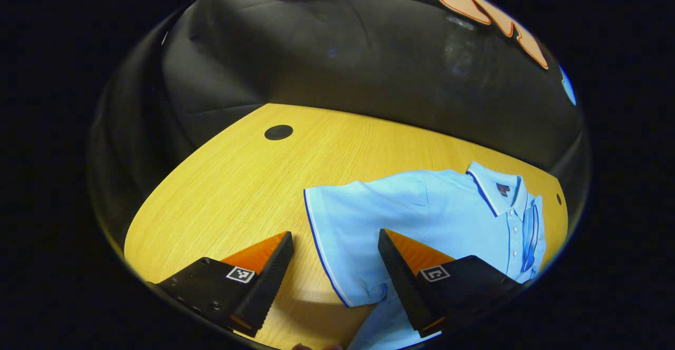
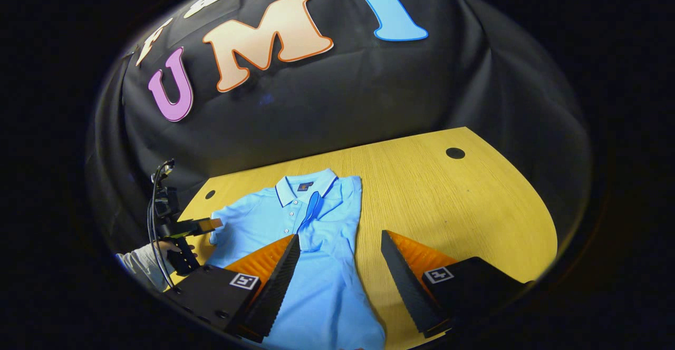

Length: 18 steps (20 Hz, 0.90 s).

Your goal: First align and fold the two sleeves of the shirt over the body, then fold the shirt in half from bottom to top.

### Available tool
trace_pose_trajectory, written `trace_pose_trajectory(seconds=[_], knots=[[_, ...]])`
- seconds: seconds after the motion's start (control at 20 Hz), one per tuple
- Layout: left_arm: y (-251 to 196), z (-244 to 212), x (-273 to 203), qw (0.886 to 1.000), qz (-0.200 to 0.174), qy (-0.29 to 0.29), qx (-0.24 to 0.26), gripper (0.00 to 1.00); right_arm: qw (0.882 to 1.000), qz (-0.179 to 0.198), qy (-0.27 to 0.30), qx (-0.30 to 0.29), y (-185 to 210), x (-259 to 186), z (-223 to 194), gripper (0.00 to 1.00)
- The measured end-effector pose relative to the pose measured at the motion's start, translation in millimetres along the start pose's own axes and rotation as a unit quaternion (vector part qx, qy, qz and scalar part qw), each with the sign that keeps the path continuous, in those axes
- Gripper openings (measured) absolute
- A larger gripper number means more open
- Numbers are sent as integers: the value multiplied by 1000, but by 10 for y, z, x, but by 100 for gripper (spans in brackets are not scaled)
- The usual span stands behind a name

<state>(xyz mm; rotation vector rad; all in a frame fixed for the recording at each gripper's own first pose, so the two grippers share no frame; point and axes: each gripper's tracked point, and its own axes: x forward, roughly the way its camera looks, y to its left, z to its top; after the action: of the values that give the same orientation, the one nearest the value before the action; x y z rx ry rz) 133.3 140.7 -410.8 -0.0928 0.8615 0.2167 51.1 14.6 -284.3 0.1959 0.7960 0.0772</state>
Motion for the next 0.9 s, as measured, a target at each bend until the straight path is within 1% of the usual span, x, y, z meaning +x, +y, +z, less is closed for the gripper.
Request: trace_pose_trajectory(seconds=[0.05, 0.15, 0.25, 0.3, 0.35, 0.4, 0.45, 0.5, 0.65, 0.7, 0.9], knots=[[8, -29, 9, 1000, 3, 6, 7, 97, 1000, -2, -1, 1, -15, -2, 17, 97], [-4, 21, 32, 1000, 0, -2, 7, 98, 1000, -5, -4, 2, -60, -19, 42, 97], [-16, 19, 33, 1000, -7, -2, 8, 95, 1000, -8, -5, 4, -105, -38, 45, 97], [-37, 50, 55, 1000, -11, -5, 7, 83, 1000, -9, -6, 6, -129, -52, 37, 97], [-74, 61, 38, 1000, -18, -7, 10, 66, 1000, -9, -6, 8, -150, -64, 38, 97], [-194, 70, 19, 999, -38, -6, 11, 50, 1000, -9, -7, 11, -209, -77, 24, 97], [-287, 72, 23, 999, -49, -4, 8, 26, 1000, -9, -8, 13, -248, -91, 19, 97], [-293, 73, 42, 999, -46, 2, 4, 1, 1000, -9, -9, 13, -257, -113, 0, 97], [-287, 118, 19, 999, -31, 9, -16, 0, 1000, -9, -11, 14, -292, -177, -16, 97], [-333, 162, -18, 999, -33, 7, -18, 0, 1000, -10, -14, 14, -317, -209, -13, 97], [-726, 438, -235, 997, -67, -31, 15, 0, 999, -11, -25, 16, -408, -324, 28, 97]])
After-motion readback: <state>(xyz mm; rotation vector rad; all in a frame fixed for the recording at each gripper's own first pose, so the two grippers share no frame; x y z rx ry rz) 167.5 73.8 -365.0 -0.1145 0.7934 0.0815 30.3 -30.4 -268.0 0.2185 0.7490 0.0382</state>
